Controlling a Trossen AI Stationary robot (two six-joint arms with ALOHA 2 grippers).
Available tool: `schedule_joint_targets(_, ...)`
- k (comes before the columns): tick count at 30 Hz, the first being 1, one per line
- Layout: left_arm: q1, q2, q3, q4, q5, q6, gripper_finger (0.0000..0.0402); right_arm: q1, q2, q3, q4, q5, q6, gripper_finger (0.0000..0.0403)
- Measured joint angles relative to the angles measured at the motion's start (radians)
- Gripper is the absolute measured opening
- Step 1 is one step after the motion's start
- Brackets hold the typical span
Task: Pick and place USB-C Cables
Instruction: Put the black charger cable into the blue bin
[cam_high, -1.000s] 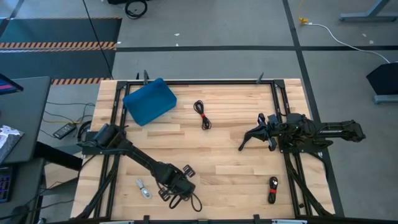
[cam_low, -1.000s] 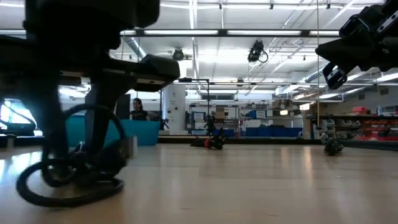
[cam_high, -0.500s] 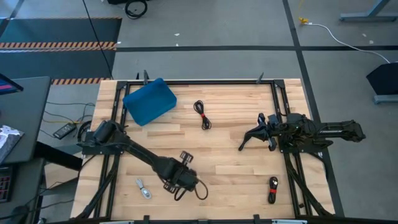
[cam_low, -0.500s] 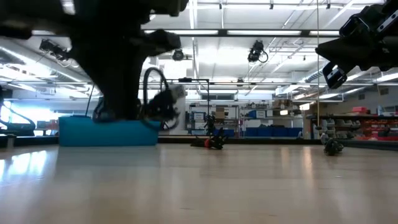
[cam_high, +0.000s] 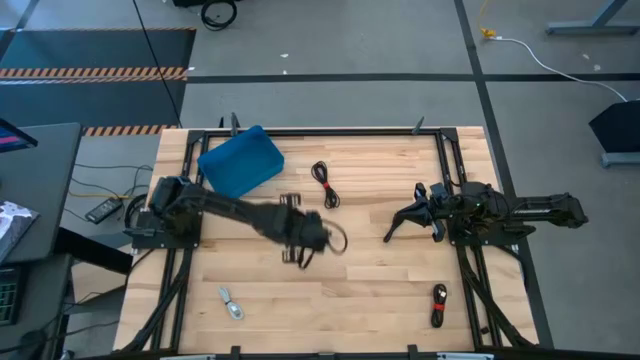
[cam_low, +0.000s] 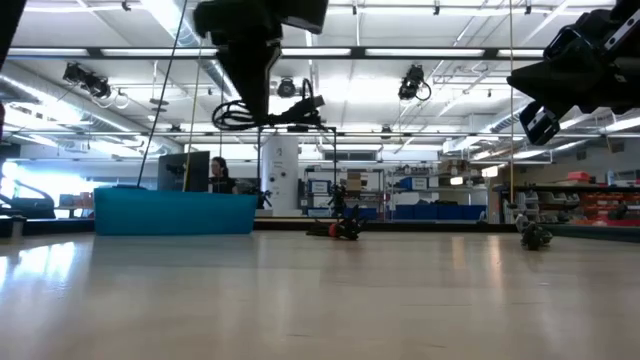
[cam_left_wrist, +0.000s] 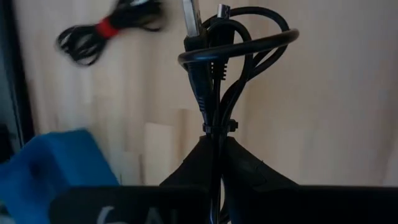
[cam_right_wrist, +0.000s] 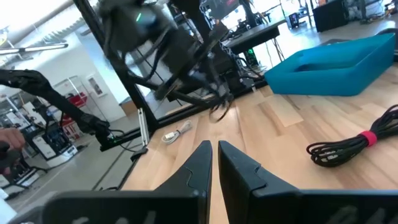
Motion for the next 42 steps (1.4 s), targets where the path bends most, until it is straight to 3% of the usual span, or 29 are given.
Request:
schedule_joint_targets(20, 0.315, -0.288, -0.039, -0.134, -0.038, -0.003, 0.0021, 0.0, 0.0, 0.0, -0.008, -0.003, 0.01, 0.0034)
schedule_joint_targets(30, 0.518, -0.442, -0.314, -0.119, -0.037, -0.029, 0.0021, 0.0, 0.0, 0.0, -0.011, -0.003, 0.008, 0.0034)
schedule_joint_targets(42, 0.775, -0.537, -0.591, 0.019, 0.099, 0.005, 0.0021, 0.0, 0.0, 0.0, -0.01, -0.003, 0.008, 0.0034)
